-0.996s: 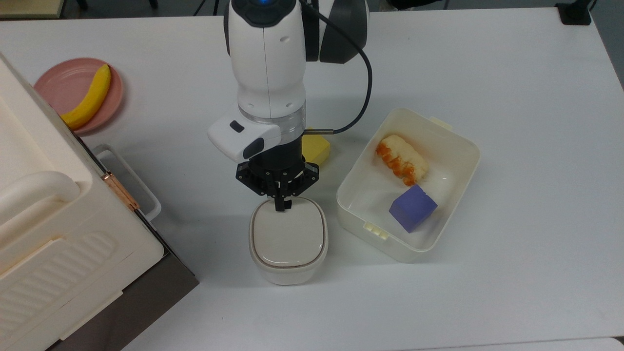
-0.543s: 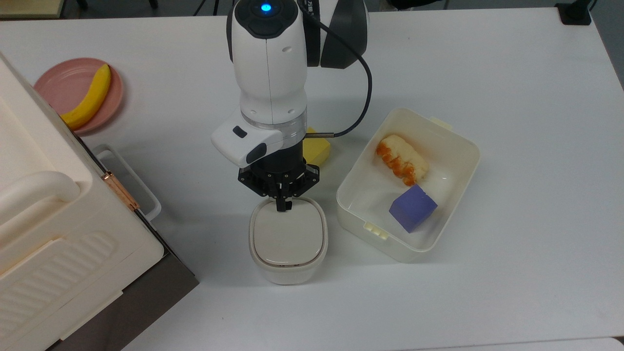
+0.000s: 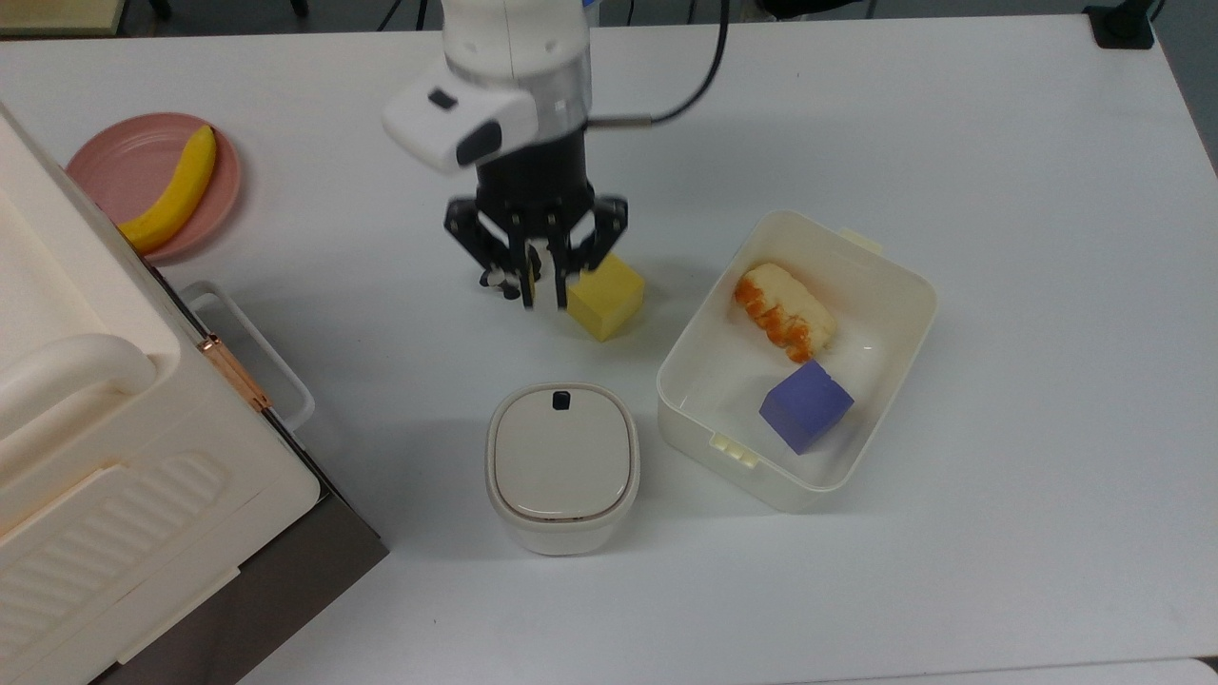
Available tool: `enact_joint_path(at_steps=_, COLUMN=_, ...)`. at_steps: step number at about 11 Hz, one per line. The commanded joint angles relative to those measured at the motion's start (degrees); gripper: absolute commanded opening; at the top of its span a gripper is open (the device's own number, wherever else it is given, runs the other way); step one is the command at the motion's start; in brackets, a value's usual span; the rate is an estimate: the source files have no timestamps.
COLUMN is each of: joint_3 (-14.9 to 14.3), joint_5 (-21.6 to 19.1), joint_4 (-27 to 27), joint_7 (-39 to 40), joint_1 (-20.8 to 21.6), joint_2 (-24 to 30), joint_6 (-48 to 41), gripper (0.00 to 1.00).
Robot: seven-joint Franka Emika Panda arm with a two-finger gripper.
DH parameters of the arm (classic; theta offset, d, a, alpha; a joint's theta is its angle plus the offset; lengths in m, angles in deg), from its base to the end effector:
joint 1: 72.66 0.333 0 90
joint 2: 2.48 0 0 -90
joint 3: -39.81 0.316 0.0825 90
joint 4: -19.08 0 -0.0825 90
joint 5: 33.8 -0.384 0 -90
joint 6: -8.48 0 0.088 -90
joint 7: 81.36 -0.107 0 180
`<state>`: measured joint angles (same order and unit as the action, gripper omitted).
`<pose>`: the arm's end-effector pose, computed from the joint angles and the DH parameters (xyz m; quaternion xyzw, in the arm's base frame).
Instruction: Close the trash can
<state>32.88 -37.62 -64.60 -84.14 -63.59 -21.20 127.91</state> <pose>0.6862 0.0409 0.5287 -0.9887 0.0114 -0.1486 0.0189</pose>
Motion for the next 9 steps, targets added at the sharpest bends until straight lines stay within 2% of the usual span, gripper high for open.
enact_joint_path(at_steps=1, joint_3=-0.4, joint_5=1.5, joint_4=-8.6, joint_7=2.0, joint_1=0.1, joint_2=8.6, joint_6=-11.3, gripper=1.0)
enact_joint_path(at_steps=2, joint_3=-0.3, joint_5=4.2, joint_4=-8.7, joint_7=3.0, joint_1=0.2, joint_2=9.7, joint_6=-15.7, gripper=1.0)
enact_joint_path(at_steps=3, joint_3=-0.4, joint_5=5.2, joint_4=-8.5, joint_7=3.2, joint_1=0.4, joint_2=9.9, joint_6=-19.5, gripper=1.0)
enact_joint_path(at_steps=9, joint_3=-0.3, joint_5=5.1, joint_4=-8.6, joint_7=2.6, joint_1=0.3, joint_2=10.4, joint_6=-20.5, gripper=1.0)
